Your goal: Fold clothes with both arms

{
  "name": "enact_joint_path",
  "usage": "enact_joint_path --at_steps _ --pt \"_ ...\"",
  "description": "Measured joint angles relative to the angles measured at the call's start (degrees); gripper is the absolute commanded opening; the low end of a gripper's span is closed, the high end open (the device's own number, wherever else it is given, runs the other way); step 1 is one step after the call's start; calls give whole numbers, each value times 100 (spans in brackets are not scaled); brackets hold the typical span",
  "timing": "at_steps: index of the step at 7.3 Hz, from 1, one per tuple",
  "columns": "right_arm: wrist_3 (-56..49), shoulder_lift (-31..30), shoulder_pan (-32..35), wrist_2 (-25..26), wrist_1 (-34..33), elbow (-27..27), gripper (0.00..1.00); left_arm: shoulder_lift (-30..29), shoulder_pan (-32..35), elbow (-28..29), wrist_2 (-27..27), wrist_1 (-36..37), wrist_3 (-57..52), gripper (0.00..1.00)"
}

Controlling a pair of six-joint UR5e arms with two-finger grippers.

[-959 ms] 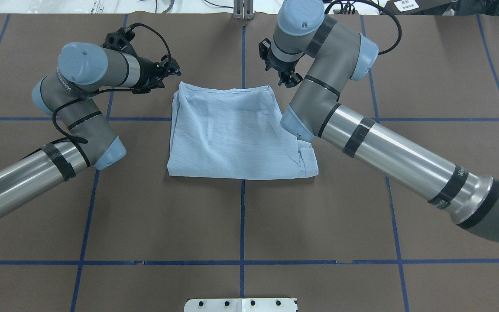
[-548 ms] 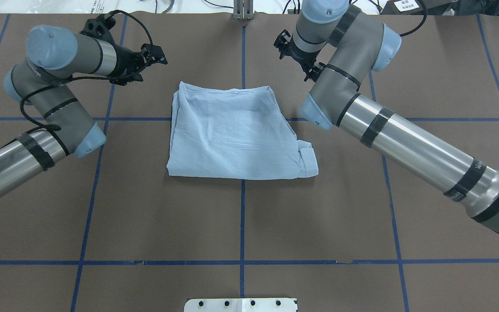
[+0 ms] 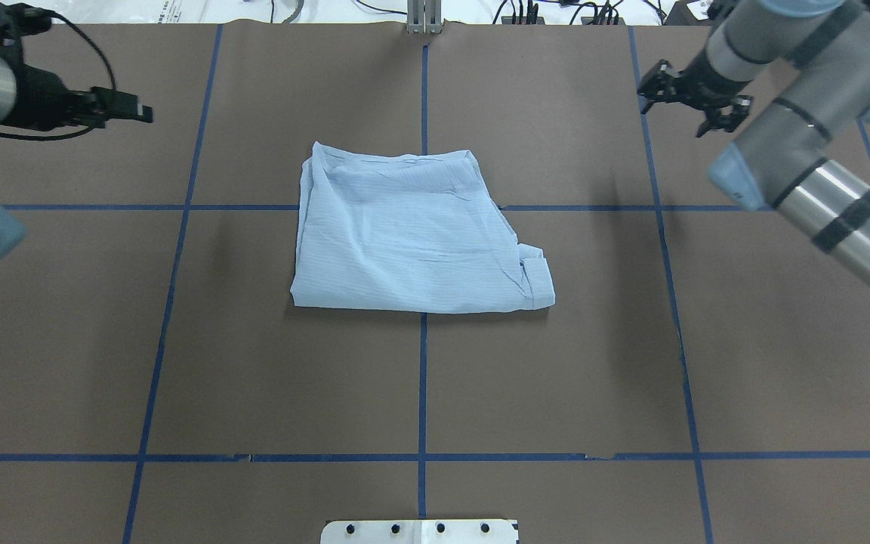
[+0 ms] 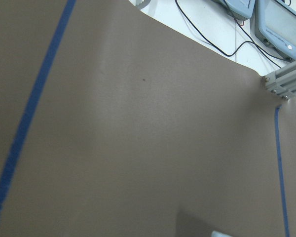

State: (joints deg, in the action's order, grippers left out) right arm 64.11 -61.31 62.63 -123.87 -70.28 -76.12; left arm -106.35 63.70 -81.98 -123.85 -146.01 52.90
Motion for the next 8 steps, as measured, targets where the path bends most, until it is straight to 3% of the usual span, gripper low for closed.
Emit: enact_joint_path --at_steps 2,4,6,8 --pt "-2154 -1081 972 -565 -3 -324 100 686 756 -148 -497 24 -1673 100" --pt "-4157 -1930 1656 -841 -9 -401 100 1249 1254 -212 -624 201 -3082 100" --pt "-5143 -2377 1880 -1034 -11 -525 100 1356 1958 -328 -788 1244 -4384 100" --pt "-5338 -2468 1938 -1093 -12 -623 100 1373 2180 -747 -968 1934 -4798 100"
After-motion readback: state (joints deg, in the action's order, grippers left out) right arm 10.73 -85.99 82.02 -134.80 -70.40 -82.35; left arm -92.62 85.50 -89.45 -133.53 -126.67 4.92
